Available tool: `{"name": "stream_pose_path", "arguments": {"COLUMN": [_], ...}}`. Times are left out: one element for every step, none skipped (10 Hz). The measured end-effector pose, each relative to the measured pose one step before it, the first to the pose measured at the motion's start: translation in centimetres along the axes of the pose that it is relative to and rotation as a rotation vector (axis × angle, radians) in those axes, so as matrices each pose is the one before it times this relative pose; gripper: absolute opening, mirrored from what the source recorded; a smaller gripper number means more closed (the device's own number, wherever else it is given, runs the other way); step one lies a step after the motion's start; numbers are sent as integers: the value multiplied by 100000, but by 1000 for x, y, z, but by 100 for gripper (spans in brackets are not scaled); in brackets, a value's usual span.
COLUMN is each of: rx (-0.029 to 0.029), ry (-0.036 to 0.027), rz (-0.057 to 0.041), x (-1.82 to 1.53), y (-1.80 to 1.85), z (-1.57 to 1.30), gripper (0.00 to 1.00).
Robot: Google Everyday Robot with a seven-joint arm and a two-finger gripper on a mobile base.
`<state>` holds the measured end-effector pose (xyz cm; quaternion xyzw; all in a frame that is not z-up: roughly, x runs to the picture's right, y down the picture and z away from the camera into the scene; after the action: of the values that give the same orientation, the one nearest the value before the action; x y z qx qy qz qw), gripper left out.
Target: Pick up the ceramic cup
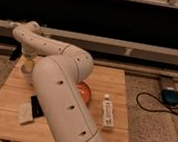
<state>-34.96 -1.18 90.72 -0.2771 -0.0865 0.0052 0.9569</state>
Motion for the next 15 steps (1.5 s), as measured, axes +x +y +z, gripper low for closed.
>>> {"name": "stream_pose_path", "arguments": {"rx": [-999, -1004, -2242, -1582, -1249, -2000, -1401, -851, -422, -283, -40, 113, 11, 21, -148], "ry": [611, 745, 948, 582, 50, -129, -198, -742, -926, -1270, -782, -798, -726, -810, -941], "rz": [-254, -28, 201, 218, 168, 62, -495, -456, -468, -1128, -1029, -819, -960, -732, -961], "x": [337, 429, 932, 766, 352, 485, 343, -3, -111, -339, -324, -105, 177, 190, 316], "y": [245, 274, 646, 402, 274, 378, 245, 218, 185, 399, 319, 247, 345, 271, 281], "z": [204, 136, 65, -53, -71, -258, -598, -864, -1102, -1336, -1071, -850, -817, -502, -550], "gripper": [58, 51, 37, 27, 21, 11, 2, 0, 0, 0, 0, 0, 0, 0, 0]}}
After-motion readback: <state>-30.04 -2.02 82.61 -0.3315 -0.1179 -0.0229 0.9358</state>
